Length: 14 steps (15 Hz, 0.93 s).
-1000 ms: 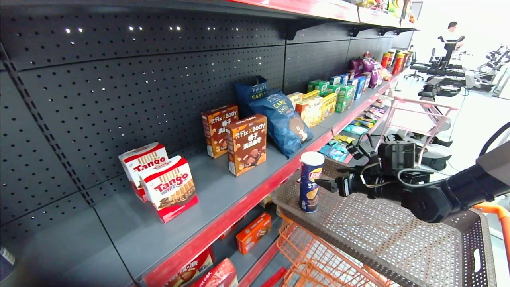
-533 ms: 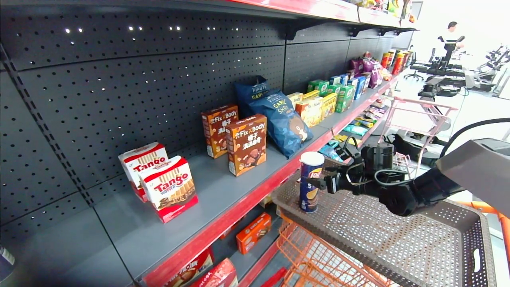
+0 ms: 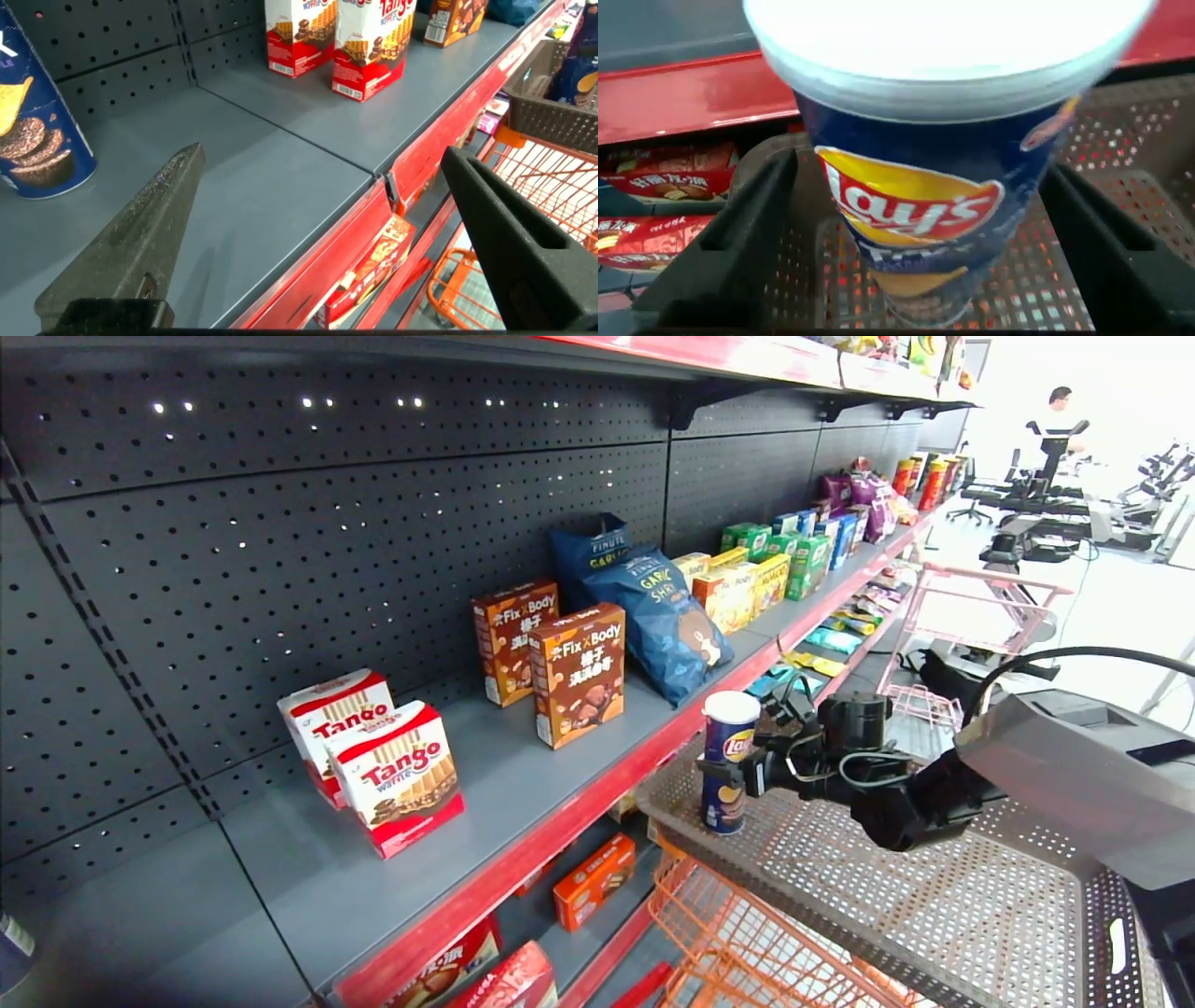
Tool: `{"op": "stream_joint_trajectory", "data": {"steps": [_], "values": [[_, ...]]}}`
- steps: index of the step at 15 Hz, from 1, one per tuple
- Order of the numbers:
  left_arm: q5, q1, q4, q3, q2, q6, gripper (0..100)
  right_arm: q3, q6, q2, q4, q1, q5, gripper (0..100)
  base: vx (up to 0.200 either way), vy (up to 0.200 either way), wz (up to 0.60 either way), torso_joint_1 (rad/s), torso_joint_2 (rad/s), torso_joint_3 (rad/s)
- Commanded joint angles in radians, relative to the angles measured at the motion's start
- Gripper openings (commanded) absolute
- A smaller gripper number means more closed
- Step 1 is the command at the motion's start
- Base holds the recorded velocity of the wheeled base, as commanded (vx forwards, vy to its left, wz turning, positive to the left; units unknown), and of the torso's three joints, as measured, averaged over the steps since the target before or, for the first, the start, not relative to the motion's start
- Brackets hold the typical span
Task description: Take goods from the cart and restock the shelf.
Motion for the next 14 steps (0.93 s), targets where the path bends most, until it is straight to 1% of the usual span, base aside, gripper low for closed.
{"op": "stream_joint_trajectory", "data": {"steps": [1,3,5,8,9,12,14], "values": [[0.0,0.0,-0.001,0.0,0.001,0.001,100,-0.019,0.0,0.056,-0.021,0.002,0.023,100,0.0,0.0,0.0,0.0,0.0,0.0],[0.0,0.0,-0.001,0.0,0.001,-0.001,100,-0.049,0.0,0.078,-0.02,0.002,0.032,100,0.0,0.0,0.0,0.0,0.0,0.0],[0.0,0.0,-0.001,0.0,0.001,0.001,100,-0.114,0.0,0.116,-0.015,0.0,0.034,100,0.0,0.0,0.0,0.0,0.0,0.0],[0.0,0.0,-0.001,0.0,0.001,-0.001,100,-0.138,0.0,0.128,-0.012,0.0,0.038,100,0.0,0.0,0.0,0.0,0.0,0.0],[0.0,0.0,-0.001,0.0,0.001,-0.001,100,-0.146,0.002,0.139,-0.018,-0.001,0.081,0,0.0,0.0,0.0,0.0,0.0,0.0],[0.0,0.0,-0.001,0.0,0.001,0.001,100,-0.155,0.002,0.139,-0.014,0.002,0.095,0,0.0,0.0,0.0,0.0,0.0,0.0],[0.0,0.0,-0.001,0.0,0.001,0.001,100,-0.144,0.003,0.108,-0.012,0.005,0.086,0,0.0,0.0,0.0,0.0,0.0,0.0]]}}
